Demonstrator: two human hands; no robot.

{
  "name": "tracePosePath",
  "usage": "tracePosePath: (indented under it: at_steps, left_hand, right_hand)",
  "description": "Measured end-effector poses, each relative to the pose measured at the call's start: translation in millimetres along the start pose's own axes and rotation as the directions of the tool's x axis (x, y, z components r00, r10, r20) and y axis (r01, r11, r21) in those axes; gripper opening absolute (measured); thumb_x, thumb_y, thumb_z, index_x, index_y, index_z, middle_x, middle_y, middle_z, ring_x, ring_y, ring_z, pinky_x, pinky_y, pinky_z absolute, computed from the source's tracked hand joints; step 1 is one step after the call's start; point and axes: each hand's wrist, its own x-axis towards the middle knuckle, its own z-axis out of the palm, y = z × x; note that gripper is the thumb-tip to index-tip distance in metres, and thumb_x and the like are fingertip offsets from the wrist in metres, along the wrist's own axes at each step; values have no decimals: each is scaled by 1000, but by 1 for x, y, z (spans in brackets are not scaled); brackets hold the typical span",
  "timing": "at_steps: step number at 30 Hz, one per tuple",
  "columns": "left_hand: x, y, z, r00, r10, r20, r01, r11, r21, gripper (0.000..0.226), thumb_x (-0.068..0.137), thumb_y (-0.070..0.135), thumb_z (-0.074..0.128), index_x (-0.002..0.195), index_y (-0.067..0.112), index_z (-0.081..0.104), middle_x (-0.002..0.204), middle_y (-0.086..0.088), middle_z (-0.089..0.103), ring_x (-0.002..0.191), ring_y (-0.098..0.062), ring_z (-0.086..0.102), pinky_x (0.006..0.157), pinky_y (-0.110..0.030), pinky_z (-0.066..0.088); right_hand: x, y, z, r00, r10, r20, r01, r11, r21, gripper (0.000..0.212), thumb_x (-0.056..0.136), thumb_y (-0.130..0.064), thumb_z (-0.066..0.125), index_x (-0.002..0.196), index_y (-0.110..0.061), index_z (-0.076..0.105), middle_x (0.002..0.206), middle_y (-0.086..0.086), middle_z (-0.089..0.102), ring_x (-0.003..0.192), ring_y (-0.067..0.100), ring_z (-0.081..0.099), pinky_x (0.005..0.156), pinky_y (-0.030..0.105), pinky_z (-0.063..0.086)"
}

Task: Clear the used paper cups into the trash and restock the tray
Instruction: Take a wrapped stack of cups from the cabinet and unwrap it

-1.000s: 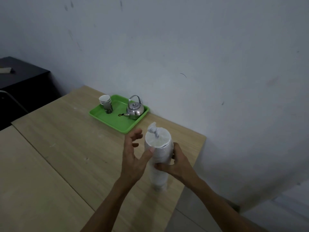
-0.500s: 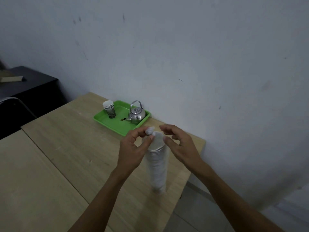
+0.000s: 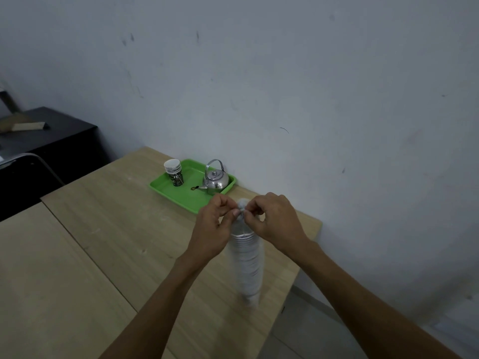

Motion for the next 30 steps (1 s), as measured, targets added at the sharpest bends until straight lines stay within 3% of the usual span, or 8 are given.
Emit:
tracePosePath:
  at_steps: [5,9,12,15,18,24,27,30]
  left_hand:
    - [-3,5,1,962,260,-80,-250,962,111,5,85,26,66,89,25,67,89,13,68,87,-9,64,78,-29,51]
    - [1,4,-8,887,462,12,-408,769,492,21,79,38,66,89,21,73,86,13,70,80,-11,59,71,-38,44]
    - [3,8,-6,839,542,56,-446,624,642,15,82,33,65,86,21,74,79,10,69,72,-15,59,65,-37,39]
    - [3,7,-2,833,549,71,-447,591,671,11,85,24,64,85,18,72,75,7,66,68,-17,58,63,-35,36]
    - [2,4,3,845,533,39,-452,673,586,12,87,18,61,87,12,71,79,3,67,72,-15,59,64,-34,42]
    - [-1,4,9,928,362,-88,-341,921,190,14,88,14,58,90,7,70,85,3,68,77,-7,60,70,-22,50]
    - [0,1,10,957,262,-124,-256,965,59,12,88,15,59,91,14,70,84,8,68,77,-9,63,69,-24,51]
    - [3,-2,7,962,262,-79,-257,964,63,15,88,20,59,95,12,70,88,7,69,79,-11,64,68,-27,52]
  right_hand:
    - [1,-2,-2,991,129,-28,-127,990,64,32,77,-42,45,69,-15,59,63,-6,63,60,12,55,68,32,42]
    - [4,0,-8,981,189,39,-192,972,138,16,82,-23,62,70,-13,60,64,-4,60,59,14,55,61,29,43]
    - [8,2,-13,972,214,97,-228,960,165,15,84,-17,63,70,-16,56,62,-7,55,59,14,52,59,27,40]
    - [9,2,-12,983,170,62,-175,981,81,23,81,-32,54,70,-12,59,55,-16,48,53,10,48,62,29,39]
    - [8,3,-10,980,190,66,-193,980,40,22,79,-35,49,67,-17,53,51,-18,41,49,8,43,66,31,39]
    - [10,4,-11,909,369,196,-390,917,83,31,87,-22,55,60,-29,41,60,-14,47,56,3,42,67,28,36]
    - [11,2,-12,863,424,276,-485,848,214,25,88,-17,53,63,-18,49,63,-6,49,60,9,42,63,31,37]
    - [11,5,-17,849,419,323,-524,753,398,20,88,-11,54,68,-13,55,66,1,50,62,12,42,61,32,35]
